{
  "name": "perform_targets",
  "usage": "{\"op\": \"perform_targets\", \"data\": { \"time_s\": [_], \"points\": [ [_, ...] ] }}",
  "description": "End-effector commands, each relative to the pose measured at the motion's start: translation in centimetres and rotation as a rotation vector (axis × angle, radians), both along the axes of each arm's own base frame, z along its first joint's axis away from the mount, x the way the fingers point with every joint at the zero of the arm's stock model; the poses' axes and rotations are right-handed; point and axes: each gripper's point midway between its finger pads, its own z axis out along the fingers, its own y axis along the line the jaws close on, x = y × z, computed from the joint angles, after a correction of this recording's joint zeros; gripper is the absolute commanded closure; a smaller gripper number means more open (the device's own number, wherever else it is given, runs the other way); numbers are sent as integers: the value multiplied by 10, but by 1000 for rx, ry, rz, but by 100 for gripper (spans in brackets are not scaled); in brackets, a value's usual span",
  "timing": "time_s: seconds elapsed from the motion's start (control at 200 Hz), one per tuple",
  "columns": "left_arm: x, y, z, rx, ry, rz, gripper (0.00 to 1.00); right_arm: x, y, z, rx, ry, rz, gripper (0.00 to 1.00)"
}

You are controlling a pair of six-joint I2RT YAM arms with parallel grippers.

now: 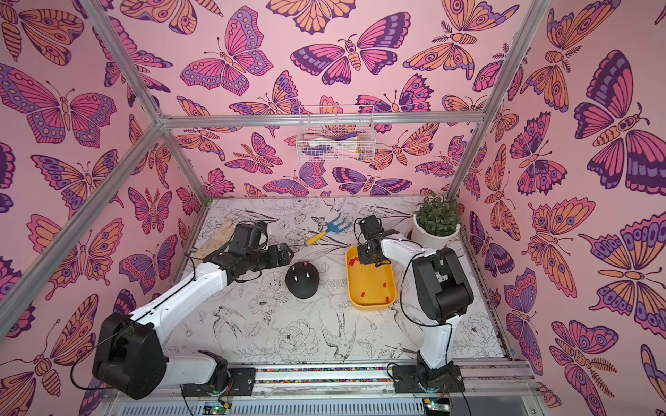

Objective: Cover the protruding screws with screw protection sleeves
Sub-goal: Pick up the screw protection sleeve from the storage box.

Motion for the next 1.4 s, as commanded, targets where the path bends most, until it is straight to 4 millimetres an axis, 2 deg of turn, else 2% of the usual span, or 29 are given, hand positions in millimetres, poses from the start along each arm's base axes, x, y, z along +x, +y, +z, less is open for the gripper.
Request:
{"op": "perform_targets", "data": {
  "time_s": [0.0, 1.072, 1.397],
  "points": [
    [-1, 3, -3, 18, 7, -6, 4, 0, 1, -11, 23, 16, -16, 72],
    [0, 1, -5, 8, 20, -11, 4, -2, 0, -30, 14, 41, -21, 74],
    [0, 1, -4, 8, 17, -9, 4, -1, 2, -32, 26, 46, -16, 84]
  ]
}}
